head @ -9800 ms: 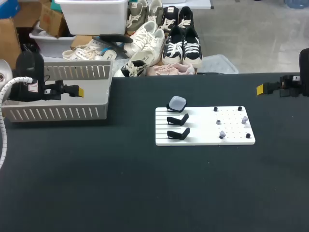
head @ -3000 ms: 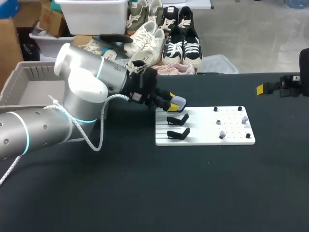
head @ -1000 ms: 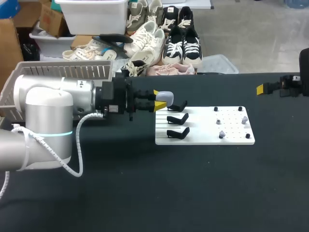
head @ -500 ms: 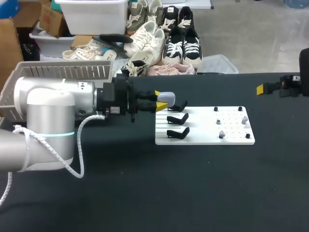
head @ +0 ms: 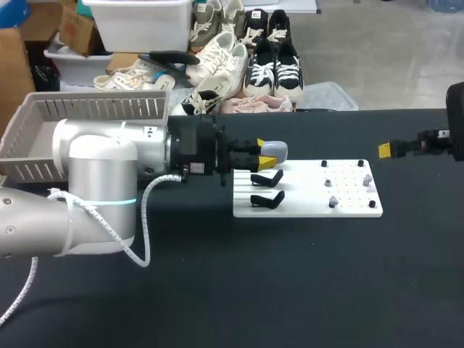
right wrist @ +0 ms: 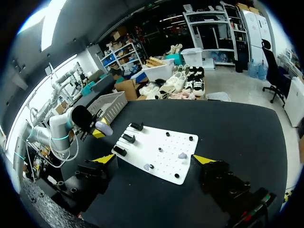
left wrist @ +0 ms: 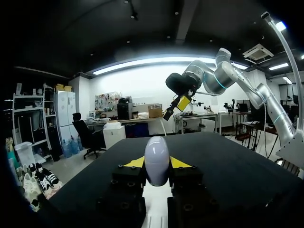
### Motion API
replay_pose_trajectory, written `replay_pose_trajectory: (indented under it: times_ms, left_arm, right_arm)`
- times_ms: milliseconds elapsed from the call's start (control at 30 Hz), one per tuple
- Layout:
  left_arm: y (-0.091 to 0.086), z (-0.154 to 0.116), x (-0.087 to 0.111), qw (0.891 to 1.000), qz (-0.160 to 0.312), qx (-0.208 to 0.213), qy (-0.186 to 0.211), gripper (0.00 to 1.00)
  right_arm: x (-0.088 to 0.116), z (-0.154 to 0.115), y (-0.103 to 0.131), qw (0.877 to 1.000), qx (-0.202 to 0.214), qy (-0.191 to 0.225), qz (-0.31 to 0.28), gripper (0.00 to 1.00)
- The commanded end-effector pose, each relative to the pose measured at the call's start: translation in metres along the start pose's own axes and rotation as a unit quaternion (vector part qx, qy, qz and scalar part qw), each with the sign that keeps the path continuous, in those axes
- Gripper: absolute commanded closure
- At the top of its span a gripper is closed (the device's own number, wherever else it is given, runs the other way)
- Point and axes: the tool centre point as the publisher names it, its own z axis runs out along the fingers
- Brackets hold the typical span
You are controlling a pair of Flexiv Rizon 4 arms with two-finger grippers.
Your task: Pick up each earbud case from the left stands, insert the matching earbuds, close the lid, and place the case in the box.
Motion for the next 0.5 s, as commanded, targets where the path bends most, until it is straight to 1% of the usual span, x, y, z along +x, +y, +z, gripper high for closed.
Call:
replay_pose_trajectory:
  times_ms: [33,200,500]
  left_arm:
    - [0.001,0.009,0.004,1.0,-0.001,0.01,-0.002,1.0]
    - [-0.006,0.014,0.004,1.0,0.002,0.008,-0.015,1.0]
    - [-0.015,0.015,0.006,1.0,-0.001,0.005,-0.024,1.0]
  right_arm:
    - [0.007,-0.023,0.022,1.0,0.011,-0.004,-0.007,0.0]
    - [0.01,-0.02,0.043,0.999,0.004,0.006,-0.032,0.0]
    - [0.01,-0.003,0.071,0.998,-0.01,0.037,-0.057,0.0]
